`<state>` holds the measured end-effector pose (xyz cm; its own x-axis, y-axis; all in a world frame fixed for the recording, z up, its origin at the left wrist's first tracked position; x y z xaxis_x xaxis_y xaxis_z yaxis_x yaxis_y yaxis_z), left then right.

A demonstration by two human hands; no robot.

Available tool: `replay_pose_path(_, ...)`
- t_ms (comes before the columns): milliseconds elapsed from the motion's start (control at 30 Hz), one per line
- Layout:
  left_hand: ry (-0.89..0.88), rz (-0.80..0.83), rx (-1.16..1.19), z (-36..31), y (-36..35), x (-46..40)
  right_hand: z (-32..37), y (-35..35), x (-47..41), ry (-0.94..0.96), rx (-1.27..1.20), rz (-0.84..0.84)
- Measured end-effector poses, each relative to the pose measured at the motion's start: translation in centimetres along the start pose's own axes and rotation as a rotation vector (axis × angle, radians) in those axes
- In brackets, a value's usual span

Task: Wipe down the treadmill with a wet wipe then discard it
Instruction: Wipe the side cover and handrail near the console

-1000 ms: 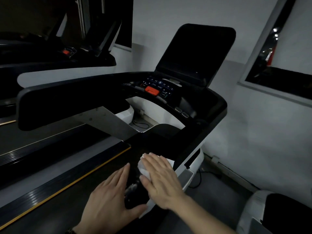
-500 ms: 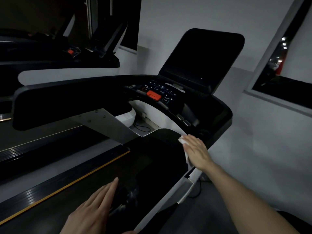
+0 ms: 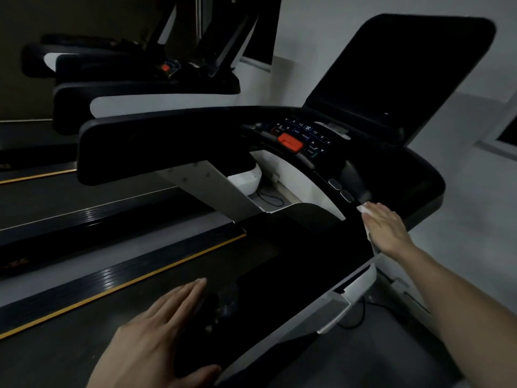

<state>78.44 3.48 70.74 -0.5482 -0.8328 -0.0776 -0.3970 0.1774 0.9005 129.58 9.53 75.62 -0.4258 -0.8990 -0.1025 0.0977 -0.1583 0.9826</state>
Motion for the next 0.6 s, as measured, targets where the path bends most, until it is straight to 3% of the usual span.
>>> replay_pose_path(600, -0.086, -0.027, 0.039, -1.9, 2.6, 0.6, 0.5, 0.4, 0.2, -0.023, 0.024, 0.020)
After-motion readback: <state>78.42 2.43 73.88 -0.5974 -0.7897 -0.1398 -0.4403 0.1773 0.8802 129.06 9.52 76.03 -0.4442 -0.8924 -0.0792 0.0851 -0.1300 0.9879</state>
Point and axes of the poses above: each hand's wrist, its own x-axis away from the middle knuckle, its own y-axis out of the back of the hand, z = x × y, the point moved 3 cm from there along -x, towards the middle knuckle, and after that the axes turned 7 degrees about x, right-handed, at the moved point
